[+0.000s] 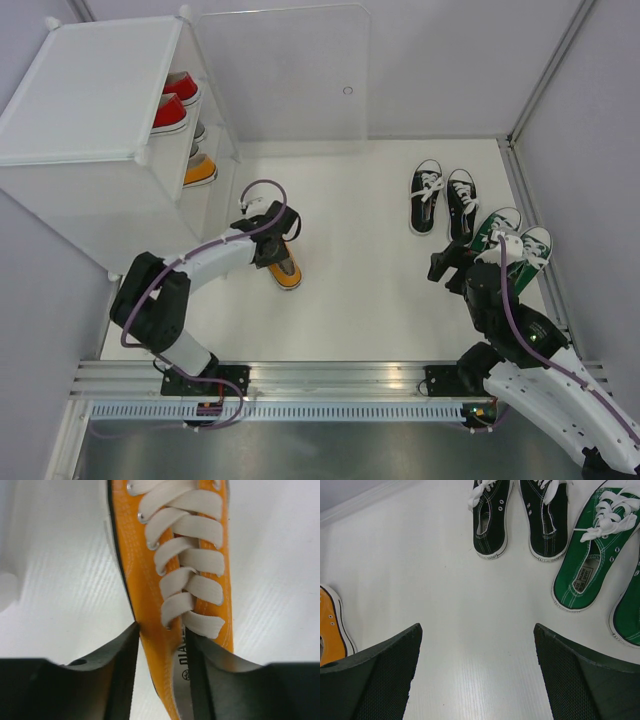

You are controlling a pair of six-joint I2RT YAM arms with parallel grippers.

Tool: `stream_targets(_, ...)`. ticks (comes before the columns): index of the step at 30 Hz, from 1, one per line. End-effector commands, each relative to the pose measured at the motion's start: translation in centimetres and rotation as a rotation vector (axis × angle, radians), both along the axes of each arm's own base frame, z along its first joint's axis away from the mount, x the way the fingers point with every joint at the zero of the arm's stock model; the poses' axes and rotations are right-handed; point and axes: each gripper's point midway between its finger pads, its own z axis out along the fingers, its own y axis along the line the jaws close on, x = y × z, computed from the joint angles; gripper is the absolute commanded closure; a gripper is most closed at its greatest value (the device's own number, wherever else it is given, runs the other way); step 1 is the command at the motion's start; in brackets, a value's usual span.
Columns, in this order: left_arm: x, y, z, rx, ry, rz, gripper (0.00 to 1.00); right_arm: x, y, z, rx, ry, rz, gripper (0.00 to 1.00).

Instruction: Place and organize the shoes in the shoe cabinet

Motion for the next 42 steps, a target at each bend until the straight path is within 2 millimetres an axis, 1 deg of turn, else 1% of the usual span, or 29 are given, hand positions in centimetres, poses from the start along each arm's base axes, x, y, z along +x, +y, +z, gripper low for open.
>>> stream_targets(1, 2.7, -4.6, 1.7, -0.189, -0.073, -0.026, 0.51, 0.2, 0.3, 0.2, -0.003, -0.011, 0.011, 0.05)
stream_targets(3, 1.9, -6.0, 1.5, -0.226, -0.037, -0.087, 0.41, 0.2, 0.3, 0.1, -0.003, -0.009, 0.014, 0.05)
stream_targets(4, 1.4, -6.2, 1.4, -0.226, -0.027, -0.105, 0.34, 0.2, 0.3, 0.2, 0.001, -0.011, 0.013, 0.05)
stream_targets(5, 0.9, -6.6, 1.5, -0.242, -0.020, -0.126, 0.30, 0.2, 0.4, 0.2, -0.001, -0.011, 0.017, 0.05)
stream_targets(6, 0.4, -7.0, 2.4, -0.259, -0.034, -0.151, 0.28, 0.2, 0.4, 0.2, 0.001, -0.012, 0.018, 0.04)
stream_targets(7, -0.3, -7.0, 2.3, -0.260, -0.027, -0.167, 0.24, 0.3, 0.5, 0.2, 0.000, -0.013, 0.022, 0.05)
stream_targets(8, -0.9, -7.1, 2.5, -0.268, -0.024, -0.187, 0.23, 0.3, 0.5, 0.1, -0.001, -0.010, 0.023, 0.05)
stream_targets(9, -1.4, -7.4, 3.5, -0.289, -0.048, -0.206, 0.22, 0.3, 0.6, 0.0, -0.004, -0.007, 0.024, 0.05)
stream_targets(10, -2.1, -7.2, 3.3, -0.291, -0.040, -0.214, 0.21, 0.4, 0.6, 0.0, -0.004, -0.007, 0.024, 0.05)
stream_targets(12, -3.2, -8.0, 4.1, -0.320, -0.040, -0.287, 0.20, 0.4, 0.8, -0.1, -0.006, -0.006, 0.031, 0.05)
stream_targets(13, -3.4, -8.4, 4.5, -0.323, -0.046, -0.324, 0.20, 0.4, 0.9, -0.2, -0.007, -0.001, 0.035, 0.05)
stream_targets(15, -4.4, -9.9, 5.1, -0.294, -0.051, -0.466, 0.20, 0.5, 1.0, -0.4, -0.012, 0.006, 0.042, 0.05)
stream_targets(16, -4.2, -10.2, 5.7, -0.260, -0.078, -0.527, 0.20, 0.5, 1.0, -0.4, -0.011, 0.007, 0.041, 0.05)
stream_targets(17, -4.3, -10.6, 5.8, -0.240, -0.088, -0.561, 0.20, 0.5, 1.1, -0.5, -0.014, 0.010, 0.045, 0.05)
stream_targets(18, -4.3, -11.3, 6.3, -0.225, -0.103, -0.597, 0.20, 0.5, 1.1, -0.5, -0.013, 0.009, 0.047, 0.05)
stream_targets(20, -4.1, -11.9, 5.8, -0.175, -0.097, -0.663, 0.21, 0.5, 1.2, -0.6, -0.014, 0.011, 0.048, 0.05)
stream_targets(23, -2.8, -12.7, 5.4, -0.086, -0.106, -0.730, 0.23, 0.5, 1.2, -0.5, -0.013, 0.008, 0.054, 0.05)
stream_targets(24, -2.1, -13.1, 6.0, -0.070, -0.127, -0.737, 0.23, 0.5, 1.2, -0.5, -0.011, 0.007, 0.055, 0.05)
stream_targets(26, -0.9, -12.8, 5.7, -0.007, -0.134, -0.743, 0.24, 0.5, 1.3, -0.5, -0.012, 0.009, 0.060, 0.05)
stream_targets(28, 0.0, -13.4, 6.4, 0.022, -0.154, -0.772, 0.24, 0.6, 1.4, -0.5, -0.010, 0.008, 0.063, 0.05)
stream_targets(29, 0.2, -13.5, 5.8, 0.035, -0.140, -0.782, 0.25, 0.5, 1.5, -0.6, -0.014, 0.011, 0.067, 0.05)
stream_targets(31, 0.6, -14.1, 5.8, 0.045, -0.143, -0.808, 0.27, 0.6, 1.5, -0.6, -0.013, 0.012, 0.068, 0.05)
stream_targets(33, 0.7, -14.5, 4.8, 0.049, -0.115, -0.828, 0.30, 0.6, 1.6, -0.7, -0.016, 0.015, 0.069, 0.05)
stream_targets(34, 0.4, -14.8, 4.2, 0.038, -0.097, -0.845, 0.33, 0.6, 1.5, -0.7, -0.019, 0.015, 0.068, 0.05)
stream_targets(35, 0.2, -14.8, 3.8, 0.033, -0.082, -0.850, 0.35, 0.6, 1.6, -0.7, -0.018, 0.016, 0.071, 0.05)
stream_targets(36, -0.1, -14.8, 2.7, 0.031, -0.052, -0.851, 0.36, 0.6, 1.5, -0.7, -0.017, 0.015, 0.069, 0.05)
stream_targets(37, -0.5, -14.9, 2.1, 0.017, -0.033, -0.850, 0.39, 0.6, 1.6, -0.8, -0.019, 0.017, 0.071, 0.05)
stream_targets(39, -1.1, -14.5, 0.9, 0.016, 0.004, -0.848, 0.42, 0.7, 1.6, -0.7, -0.017, 0.014, 0.071, 0.05)
stream_targets(42, -1.8, -13.9, 0.0, 0.012, 0.033, -0.814, 0.45, 0.7, 1.8, -1.0, -0.023, 0.024, 0.077, 0.05)
